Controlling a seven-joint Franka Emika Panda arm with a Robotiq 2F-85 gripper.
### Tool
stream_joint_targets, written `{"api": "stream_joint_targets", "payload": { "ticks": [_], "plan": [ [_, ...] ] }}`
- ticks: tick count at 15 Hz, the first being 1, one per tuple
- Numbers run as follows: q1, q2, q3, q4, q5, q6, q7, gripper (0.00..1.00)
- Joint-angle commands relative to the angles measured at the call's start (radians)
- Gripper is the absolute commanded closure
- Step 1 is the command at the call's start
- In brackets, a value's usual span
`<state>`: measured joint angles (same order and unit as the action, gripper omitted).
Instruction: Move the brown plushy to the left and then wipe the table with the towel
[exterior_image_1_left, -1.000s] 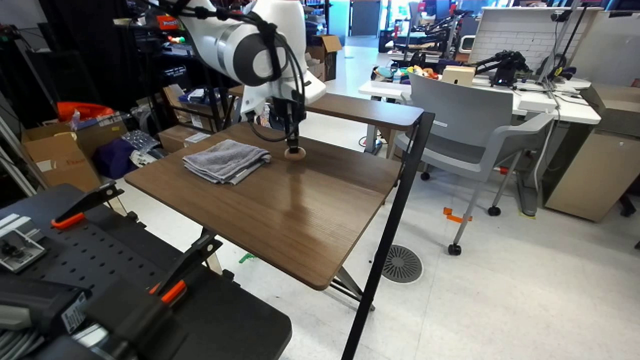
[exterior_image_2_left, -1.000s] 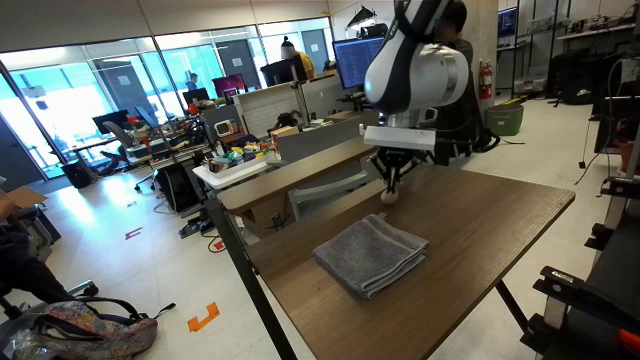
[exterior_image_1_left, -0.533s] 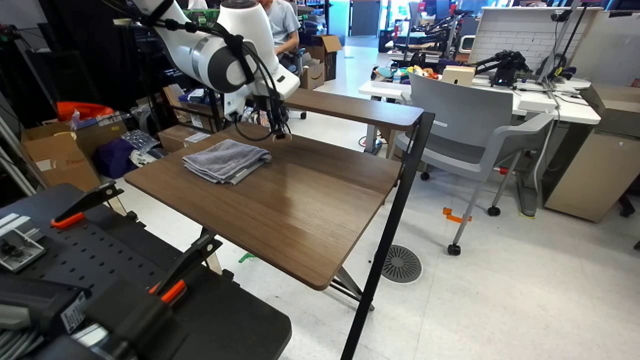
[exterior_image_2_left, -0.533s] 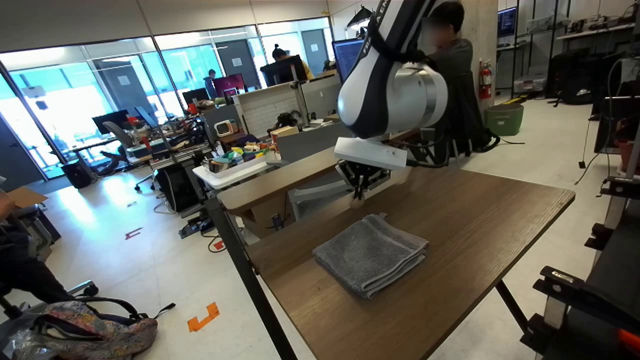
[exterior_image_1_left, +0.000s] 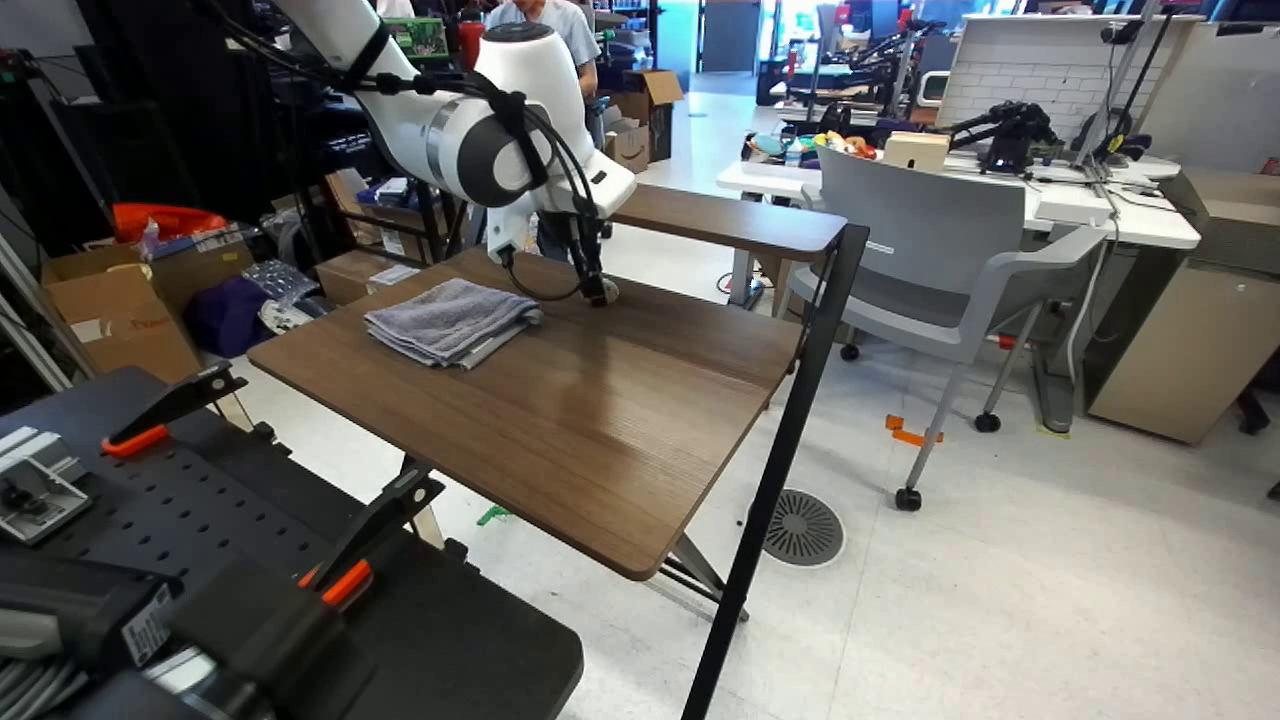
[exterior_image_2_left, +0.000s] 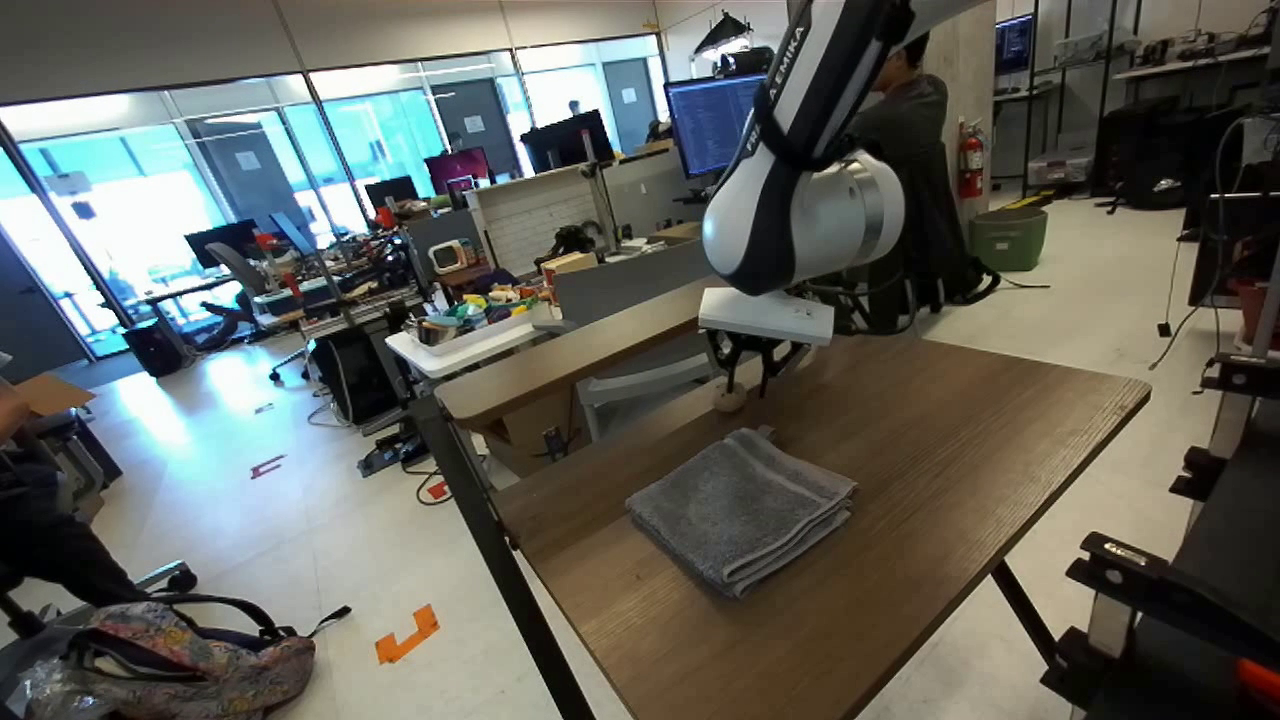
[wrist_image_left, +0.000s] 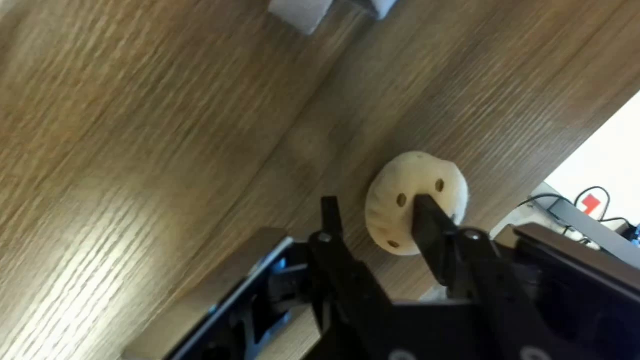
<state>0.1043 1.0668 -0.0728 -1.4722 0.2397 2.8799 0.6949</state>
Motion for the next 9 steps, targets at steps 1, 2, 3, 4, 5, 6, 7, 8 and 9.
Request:
{"api": "stream_joint_targets", "payload": {
  "ticks": [1,2,3,4,5,6,7,8,9],
  "plan": [
    [0.037,-0.099,-0.061,-0.105,-0.003,-0.080,0.001,0.27],
    [0.044,-0.129,-0.071,-0.140,-0.006,-0.086,0.001,0.20],
    [0.036,-0.170,-0.062,-0.184,-0.007,-0.091,-0.017,0.12],
    [0.035,-0.204,-0.063,-0.220,-0.007,-0.086,-0.025,0.05],
    [0.026,-0.244,-0.050,-0.258,-0.003,-0.078,-0.040,0.00],
    [0.021,-0.278,-0.043,-0.289,0.000,-0.075,-0.051,0.00],
    [0.019,-0.320,-0.042,-0.322,-0.001,-0.091,-0.060,0.00],
    [0.017,-0.358,-0.041,-0.351,-0.003,-0.109,-0.068,0.00],
    [0.027,-0.397,-0.056,-0.374,-0.017,-0.158,-0.068,0.00]
  ]
}}
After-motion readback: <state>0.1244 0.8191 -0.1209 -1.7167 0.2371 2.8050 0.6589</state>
